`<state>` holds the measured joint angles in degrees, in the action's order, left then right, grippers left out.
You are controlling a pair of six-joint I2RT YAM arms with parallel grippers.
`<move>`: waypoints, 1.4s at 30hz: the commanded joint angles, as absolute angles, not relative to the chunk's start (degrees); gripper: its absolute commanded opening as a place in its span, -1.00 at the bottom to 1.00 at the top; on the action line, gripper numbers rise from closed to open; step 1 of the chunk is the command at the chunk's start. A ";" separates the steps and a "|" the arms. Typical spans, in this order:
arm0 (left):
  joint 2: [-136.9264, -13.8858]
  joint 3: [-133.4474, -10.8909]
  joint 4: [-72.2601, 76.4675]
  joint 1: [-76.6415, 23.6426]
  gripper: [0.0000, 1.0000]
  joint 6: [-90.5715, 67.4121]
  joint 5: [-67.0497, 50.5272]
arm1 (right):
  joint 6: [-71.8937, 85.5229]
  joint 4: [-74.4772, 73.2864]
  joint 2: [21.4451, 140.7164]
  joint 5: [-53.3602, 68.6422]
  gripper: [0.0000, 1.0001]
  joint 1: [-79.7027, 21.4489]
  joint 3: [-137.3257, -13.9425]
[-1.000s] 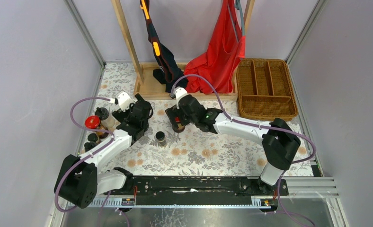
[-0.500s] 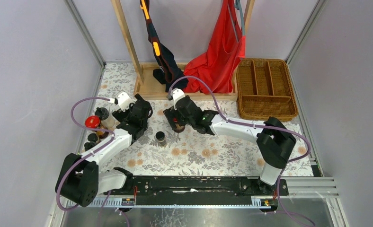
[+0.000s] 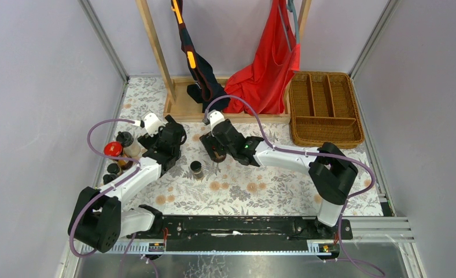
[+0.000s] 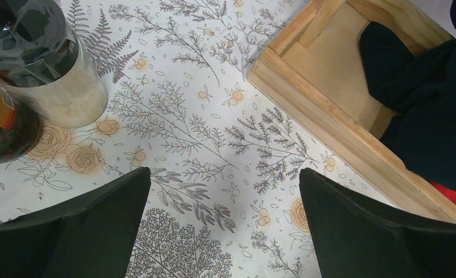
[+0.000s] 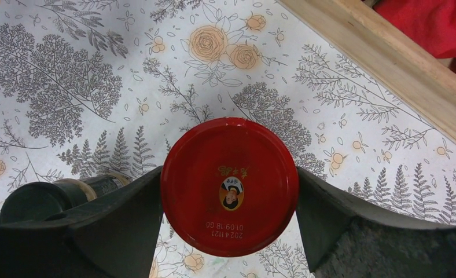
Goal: Organize the condiment bottles
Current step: Pick up the bottle from the center of the board.
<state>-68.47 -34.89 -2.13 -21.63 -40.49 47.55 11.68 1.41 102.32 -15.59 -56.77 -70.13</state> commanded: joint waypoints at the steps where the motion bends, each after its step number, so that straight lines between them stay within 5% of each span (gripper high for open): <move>1: -68.68 -34.95 0.77 -21.09 1.00 -41.40 47.64 | 10.60 4.57 102.26 -17.74 0.68 -57.56 -71.89; 4: -68.71 -34.98 0.70 -21.09 1.00 -41.41 47.60 | 10.68 4.66 102.52 -17.80 0.66 -57.65 -72.00; 14: -68.74 -34.93 0.69 -20.91 1.00 -41.57 47.38 | 11.07 4.36 103.33 -17.07 0.09 -57.73 -72.62; 22: -68.75 -34.90 0.68 -20.87 1.00 -41.66 47.12 | 11.74 3.51 104.07 -17.09 -1.00 -57.76 -73.08; 42: -69.68 -35.16 0.87 -20.76 1.00 -41.77 46.76 | 13.13 4.35 98.74 -19.17 -1.00 -57.75 -69.19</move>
<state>-69.25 -34.89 -2.13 -21.15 -40.95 46.46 12.21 3.33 102.76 -17.10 -57.12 -70.04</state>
